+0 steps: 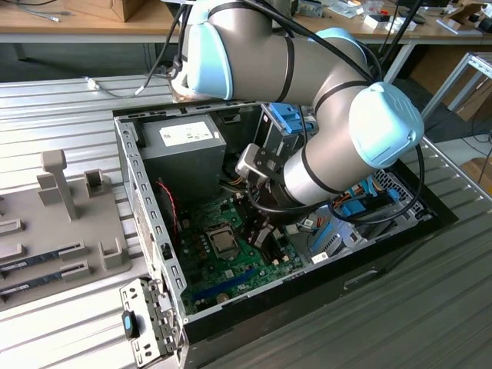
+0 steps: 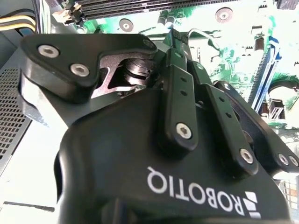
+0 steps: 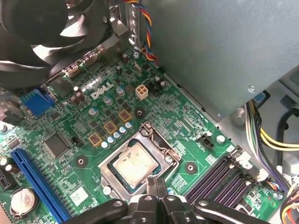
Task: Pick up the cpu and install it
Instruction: 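Install the first cpu locking lever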
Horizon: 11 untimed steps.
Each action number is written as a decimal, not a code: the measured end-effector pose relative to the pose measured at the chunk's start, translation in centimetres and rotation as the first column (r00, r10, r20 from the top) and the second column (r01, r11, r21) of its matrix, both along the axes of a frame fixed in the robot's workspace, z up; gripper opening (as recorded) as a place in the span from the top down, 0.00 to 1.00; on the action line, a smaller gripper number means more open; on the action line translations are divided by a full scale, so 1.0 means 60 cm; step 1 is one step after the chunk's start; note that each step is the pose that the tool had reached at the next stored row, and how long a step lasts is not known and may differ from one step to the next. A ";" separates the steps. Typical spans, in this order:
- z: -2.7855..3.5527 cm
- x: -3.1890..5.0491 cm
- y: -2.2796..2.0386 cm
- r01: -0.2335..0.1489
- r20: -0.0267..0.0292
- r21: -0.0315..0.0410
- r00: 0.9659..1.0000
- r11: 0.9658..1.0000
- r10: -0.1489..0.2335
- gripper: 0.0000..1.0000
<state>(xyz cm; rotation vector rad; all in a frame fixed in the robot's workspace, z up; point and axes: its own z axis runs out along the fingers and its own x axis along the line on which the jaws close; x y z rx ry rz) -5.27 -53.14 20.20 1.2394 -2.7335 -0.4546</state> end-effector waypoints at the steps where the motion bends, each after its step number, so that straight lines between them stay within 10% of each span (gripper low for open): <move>1: 0.000 0.000 0.0000 0.000 0.000 -0.003 1.000 1.000 0.000 0.89; 11: 0.005 -0.001 0.0002 -0.001 0.001 -0.013 1.000 1.000 0.001 0.89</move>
